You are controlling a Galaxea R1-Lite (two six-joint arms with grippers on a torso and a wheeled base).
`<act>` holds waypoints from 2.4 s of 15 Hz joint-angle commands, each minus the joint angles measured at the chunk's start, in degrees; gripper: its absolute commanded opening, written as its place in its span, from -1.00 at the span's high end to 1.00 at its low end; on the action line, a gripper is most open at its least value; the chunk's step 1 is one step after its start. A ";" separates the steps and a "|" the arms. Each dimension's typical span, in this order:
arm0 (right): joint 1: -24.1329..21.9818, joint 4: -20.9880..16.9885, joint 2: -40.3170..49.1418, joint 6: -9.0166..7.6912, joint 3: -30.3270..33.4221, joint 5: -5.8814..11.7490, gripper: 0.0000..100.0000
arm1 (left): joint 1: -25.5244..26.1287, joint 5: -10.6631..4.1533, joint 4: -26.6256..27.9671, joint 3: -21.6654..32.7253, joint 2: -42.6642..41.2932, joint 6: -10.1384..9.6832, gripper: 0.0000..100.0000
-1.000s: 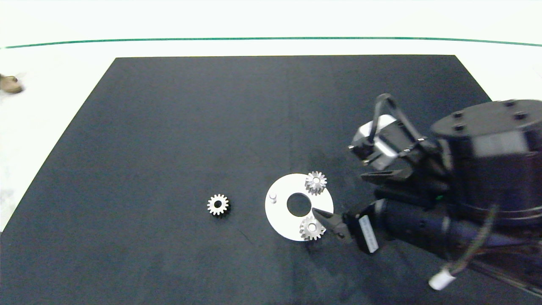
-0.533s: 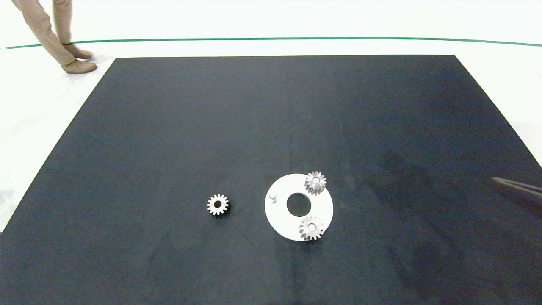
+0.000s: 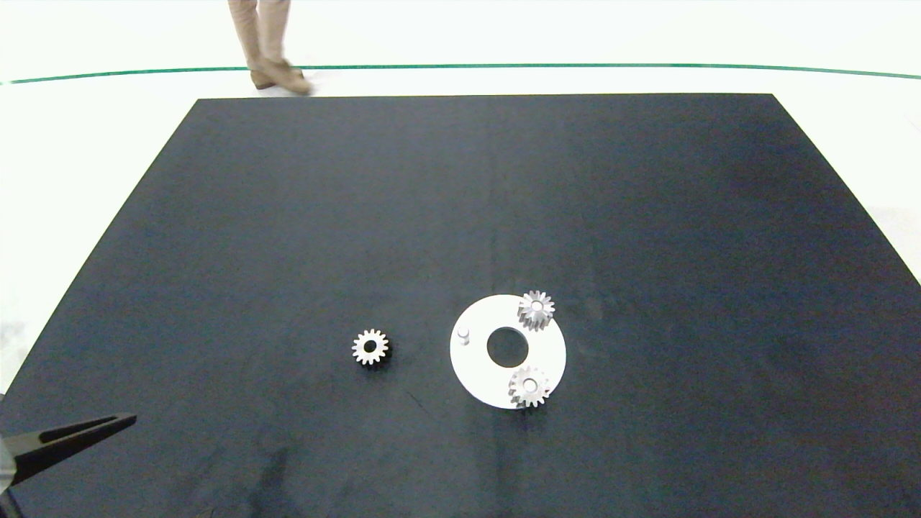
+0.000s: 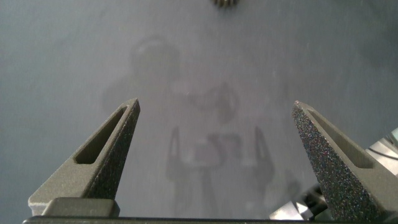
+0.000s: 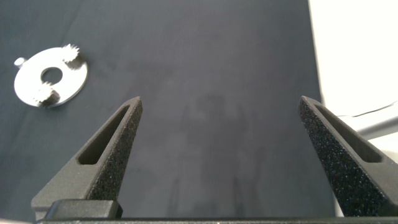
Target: Install three planetary gears onto the carrier pins
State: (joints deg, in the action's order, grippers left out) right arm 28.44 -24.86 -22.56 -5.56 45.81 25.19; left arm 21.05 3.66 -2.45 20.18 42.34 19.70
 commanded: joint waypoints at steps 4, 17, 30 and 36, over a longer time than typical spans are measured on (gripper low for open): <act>-2.16 -0.54 6.39 -0.68 -0.99 -0.05 -1.00 | 9.97 -4.71 -9.94 2.59 20.42 -0.10 -1.00; -10.95 -0.46 15.71 -0.33 -8.55 -0.31 -1.00 | 13.58 -8.49 -31.30 6.28 41.86 -0.63 -1.00; -10.60 -0.54 18.17 -0.51 -8.28 -0.22 -1.00 | 11.73 -8.23 -31.30 13.05 49.68 -0.36 -0.98; -10.60 -0.46 18.26 -0.51 -8.20 -0.22 -1.00 | 9.80 -7.79 -31.39 13.22 50.83 -0.10 -0.74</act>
State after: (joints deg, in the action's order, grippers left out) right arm 17.82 -25.19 -4.10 -6.01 37.57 24.81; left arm 31.31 -4.05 -33.62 33.38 93.11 19.50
